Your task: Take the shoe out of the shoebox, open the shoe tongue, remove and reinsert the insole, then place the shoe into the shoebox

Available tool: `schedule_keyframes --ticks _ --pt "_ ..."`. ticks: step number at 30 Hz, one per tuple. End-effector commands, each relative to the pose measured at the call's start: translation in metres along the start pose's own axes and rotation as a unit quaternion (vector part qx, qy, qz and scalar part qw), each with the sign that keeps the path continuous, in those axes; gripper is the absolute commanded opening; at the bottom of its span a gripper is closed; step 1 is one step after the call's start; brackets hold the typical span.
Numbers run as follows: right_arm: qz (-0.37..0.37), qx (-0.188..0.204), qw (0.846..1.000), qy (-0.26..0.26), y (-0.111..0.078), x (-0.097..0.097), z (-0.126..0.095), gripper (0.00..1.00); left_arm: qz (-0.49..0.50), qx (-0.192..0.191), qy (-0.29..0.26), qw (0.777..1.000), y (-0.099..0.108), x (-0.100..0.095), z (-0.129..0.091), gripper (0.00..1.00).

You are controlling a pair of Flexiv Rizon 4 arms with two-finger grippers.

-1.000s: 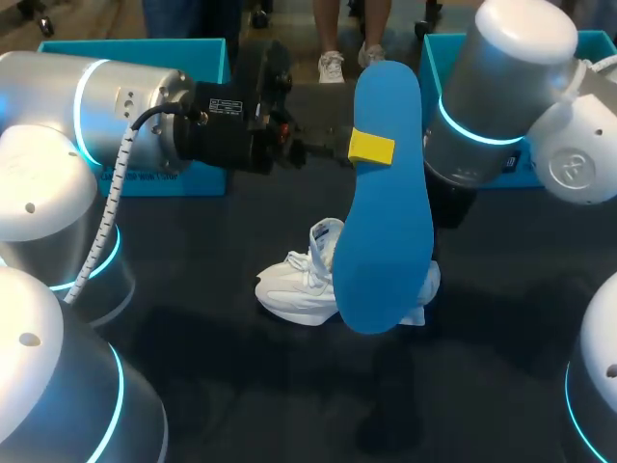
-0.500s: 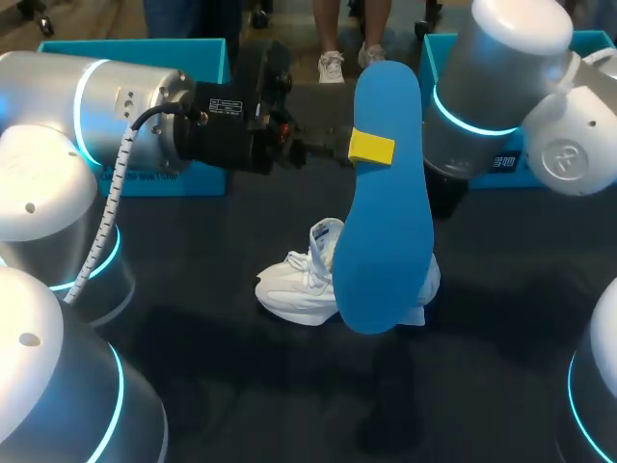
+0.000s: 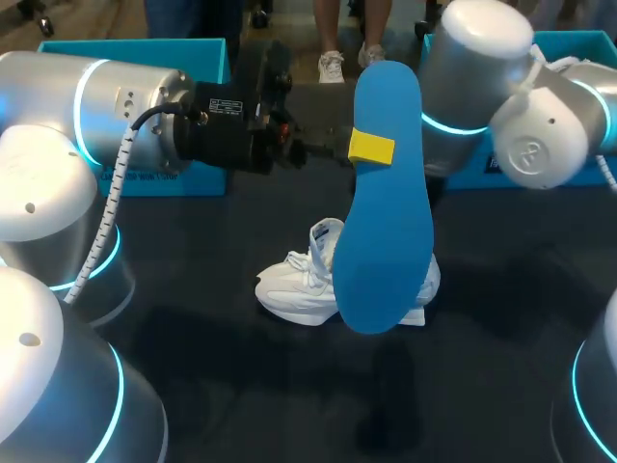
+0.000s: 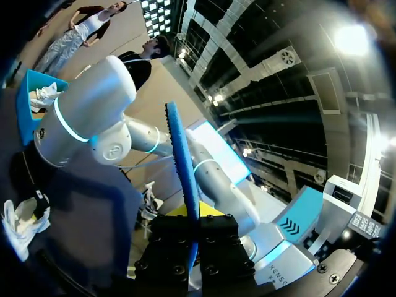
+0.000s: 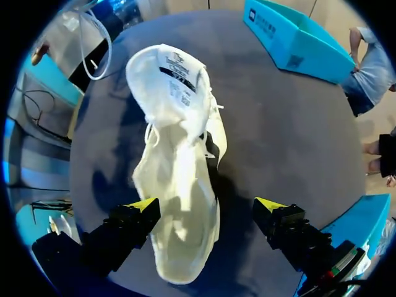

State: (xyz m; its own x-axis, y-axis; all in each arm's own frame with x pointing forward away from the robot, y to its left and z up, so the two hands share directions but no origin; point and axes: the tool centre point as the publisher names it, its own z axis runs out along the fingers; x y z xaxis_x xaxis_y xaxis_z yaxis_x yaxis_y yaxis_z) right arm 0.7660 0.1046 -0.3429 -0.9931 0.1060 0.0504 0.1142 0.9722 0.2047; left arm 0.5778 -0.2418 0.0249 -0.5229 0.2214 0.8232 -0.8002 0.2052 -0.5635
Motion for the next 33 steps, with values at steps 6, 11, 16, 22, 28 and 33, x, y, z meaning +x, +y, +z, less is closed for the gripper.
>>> schedule_keyframes --ticks 6,11,16,22,28,33 --pt "-0.008 -0.010 0.999 0.029 0.011 -0.010 0.044 0.90 0.000 0.002 0.000 1.000 0.002 0.000 0.000 0.00" --pt "-0.007 -0.003 0.999 0.042 0.009 -0.007 0.051 0.46 0.000 0.002 0.000 1.000 0.002 0.000 0.000 0.00" --pt "0.000 0.006 0.999 0.051 0.004 -0.003 0.055 0.07 0.000 0.002 0.000 1.000 0.002 0.000 0.000 0.00" --pt "0.023 0.020 0.998 0.059 -0.001 0.000 0.051 0.00 0.000 0.002 0.000 1.000 0.002 0.000 0.000 0.00" --pt "0.076 0.010 0.994 0.077 -0.008 0.006 0.042 0.00 0.000 0.002 0.000 1.000 0.002 0.000 0.000 0.00" --pt "0.141 0.006 0.985 0.105 -0.010 0.011 0.032 0.00 0.000 0.002 0.000 1.000 0.002 0.000 0.000 0.00"
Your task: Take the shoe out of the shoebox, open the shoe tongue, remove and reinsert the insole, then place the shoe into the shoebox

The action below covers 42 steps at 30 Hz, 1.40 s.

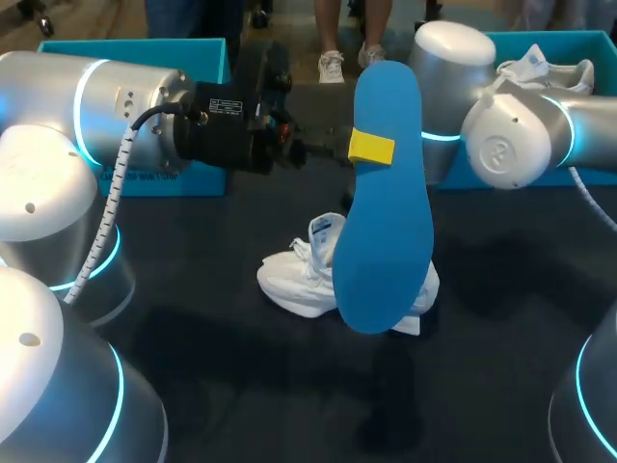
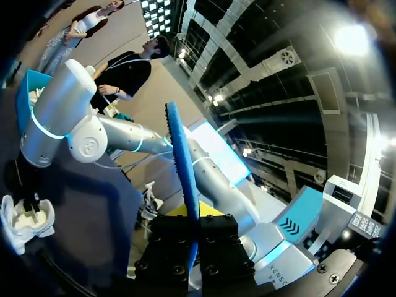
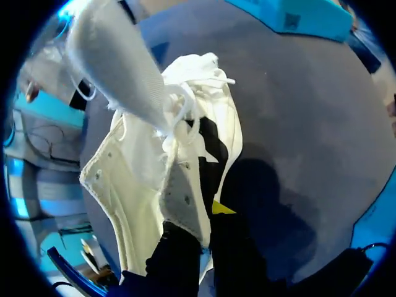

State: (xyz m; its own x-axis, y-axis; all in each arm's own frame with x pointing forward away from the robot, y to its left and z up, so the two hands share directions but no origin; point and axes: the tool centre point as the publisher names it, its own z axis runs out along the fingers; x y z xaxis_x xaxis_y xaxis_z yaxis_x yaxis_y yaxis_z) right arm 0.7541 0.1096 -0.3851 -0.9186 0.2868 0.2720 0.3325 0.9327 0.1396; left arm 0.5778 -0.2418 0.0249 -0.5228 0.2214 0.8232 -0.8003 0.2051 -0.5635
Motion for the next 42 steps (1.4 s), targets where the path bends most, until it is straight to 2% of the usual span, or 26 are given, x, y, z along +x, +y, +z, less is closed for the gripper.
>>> schedule_keyframes --ticks 1,4,9,14,16,20,22,23,38,42 --pt "0.044 -0.010 0.999 0.027 -0.005 0.003 -0.013 0.00 0.000 0.002 0.000 1.000 0.002 0.000 0.000 0.00" --pt "0.092 -0.036 0.994 0.053 -0.004 0.008 -0.018 0.00 0.000 0.002 0.000 1.000 0.002 0.000 0.000 0.00" --pt "0.178 -0.093 0.978 0.057 0.000 0.019 -0.026 0.00 0.000 0.002 0.000 1.000 0.002 0.000 0.000 0.00" --pt "0.262 -0.115 0.957 0.047 0.003 0.029 -0.026 0.00 0.000 0.002 0.000 1.000 0.002 0.000 0.000 0.00" --pt "0.303 -0.128 0.944 0.039 0.004 0.034 -0.024 0.00 0.000 0.002 0.000 1.000 0.002 0.000 0.000 0.00" --pt "0.400 -0.117 0.909 0.018 0.007 0.044 -0.024 0.00 0.000 0.002 0.000 1.000 0.002 0.000 0.000 0.00" --pt "0.415 -0.116 0.902 0.006 0.013 0.042 -0.027 0.00 0.000 0.002 0.000 1.000 0.002 0.000 0.000 0.00" --pt "0.402 -0.127 0.907 0.000 0.016 0.039 -0.028 0.00 0.000 0.002 0.000 1.000 0.002 0.000 0.000 0.00" --pt "0.402 -0.127 0.907 0.000 0.016 0.039 -0.028 0.00 0.000 0.002 0.000 1.000 0.002 0.000 0.000 0.00" --pt "0.447 -0.163 0.879 -0.039 0.012 0.039 -0.026 0.00 0.000 0.002 0.000 1.000 0.002 0.000 0.000 0.00"
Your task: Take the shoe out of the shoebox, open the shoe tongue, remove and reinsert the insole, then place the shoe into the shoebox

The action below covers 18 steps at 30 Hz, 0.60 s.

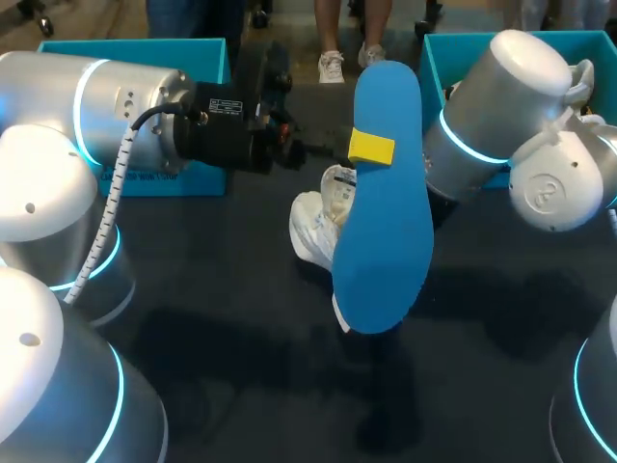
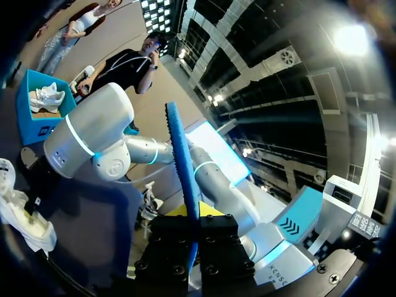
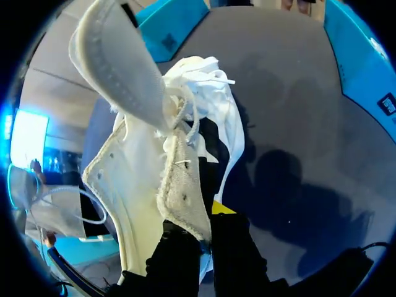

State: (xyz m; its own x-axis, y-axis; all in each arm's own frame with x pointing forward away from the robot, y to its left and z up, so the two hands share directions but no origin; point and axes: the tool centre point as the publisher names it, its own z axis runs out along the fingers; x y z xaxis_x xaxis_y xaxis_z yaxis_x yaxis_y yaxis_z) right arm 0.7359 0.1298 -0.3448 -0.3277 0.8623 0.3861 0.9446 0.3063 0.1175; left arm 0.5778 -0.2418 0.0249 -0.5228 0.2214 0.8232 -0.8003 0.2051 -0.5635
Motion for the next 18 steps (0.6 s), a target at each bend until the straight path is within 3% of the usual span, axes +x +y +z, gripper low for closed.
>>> schedule_keyframes --ticks 1,8,18 --pt "0.045 -0.049 0.997 -0.041 -0.011 -0.002 0.001 0.00 0.000 0.002 0.000 1.000 0.002 0.000 0.000 0.00" --pt "0.065 -0.068 0.994 -0.058 -0.014 -0.003 0.007 0.00 0.000 0.002 0.000 1.000 0.002 0.000 0.000 0.00" --pt "0.057 -0.080 0.994 -0.038 -0.013 -0.001 0.021 0.00 0.000 0.002 0.000 1.000 0.002 0.000 0.000 0.00"
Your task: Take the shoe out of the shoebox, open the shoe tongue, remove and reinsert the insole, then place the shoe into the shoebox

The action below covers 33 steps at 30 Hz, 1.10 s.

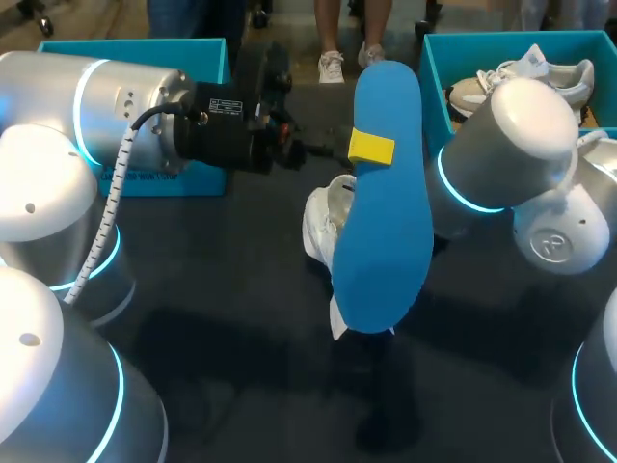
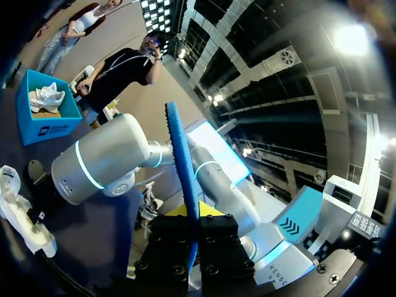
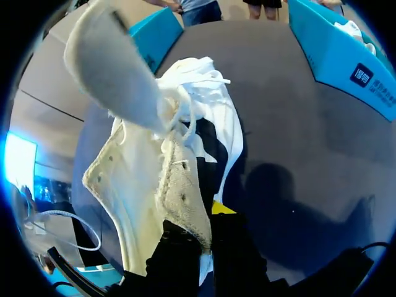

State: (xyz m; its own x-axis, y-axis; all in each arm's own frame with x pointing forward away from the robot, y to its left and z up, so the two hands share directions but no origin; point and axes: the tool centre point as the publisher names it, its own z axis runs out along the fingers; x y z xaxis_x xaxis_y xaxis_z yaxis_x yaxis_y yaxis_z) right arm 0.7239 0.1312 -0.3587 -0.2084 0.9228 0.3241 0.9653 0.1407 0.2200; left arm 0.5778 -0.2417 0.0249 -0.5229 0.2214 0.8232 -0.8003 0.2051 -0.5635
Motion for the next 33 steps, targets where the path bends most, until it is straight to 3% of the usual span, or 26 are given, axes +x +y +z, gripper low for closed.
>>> schedule_keyframes --ticks 1,12,14,15,17,18,19,33 --pt "0.000 -0.001 1.000 0.006 -0.002 -0.001 0.009 0.00 0.000 0.002 0.000 1.000 0.002 0.000 0.000 0.00" --pt "0.019 0.003 1.000 -0.006 -0.007 -0.011 0.029 0.00 0.000 0.002 0.000 1.000 0.002 0.000 0.000 0.00" --pt "0.021 0.003 1.000 -0.005 -0.007 -0.012 0.029 0.31 0.000 0.002 0.000 1.000 0.002 0.000 0.000 0.00" --pt "0.026 0.001 1.000 -0.005 -0.007 -0.012 0.029 0.41 0.000 0.002 0.000 1.000 0.002 0.000 0.000 0.00" --pt "0.029 -0.001 1.000 0.000 -0.007 -0.011 0.028 0.52 0.000 0.002 0.000 1.000 0.002 0.000 0.000 0.00" --pt "0.031 0.001 1.000 0.003 -0.007 -0.010 0.027 0.87 0.000 0.002 0.000 1.000 0.002 0.000 0.000 0.00" --pt "0.032 -0.001 0.999 0.011 -0.007 -0.008 0.025 1.00 0.000 0.002 0.000 1.000 0.002 0.000 0.000 0.00" --pt "0.044 0.004 0.991 0.129 -0.005 0.006 -0.017 1.00 0.000 0.002 0.000 1.000 0.002 0.000 0.000 0.00"
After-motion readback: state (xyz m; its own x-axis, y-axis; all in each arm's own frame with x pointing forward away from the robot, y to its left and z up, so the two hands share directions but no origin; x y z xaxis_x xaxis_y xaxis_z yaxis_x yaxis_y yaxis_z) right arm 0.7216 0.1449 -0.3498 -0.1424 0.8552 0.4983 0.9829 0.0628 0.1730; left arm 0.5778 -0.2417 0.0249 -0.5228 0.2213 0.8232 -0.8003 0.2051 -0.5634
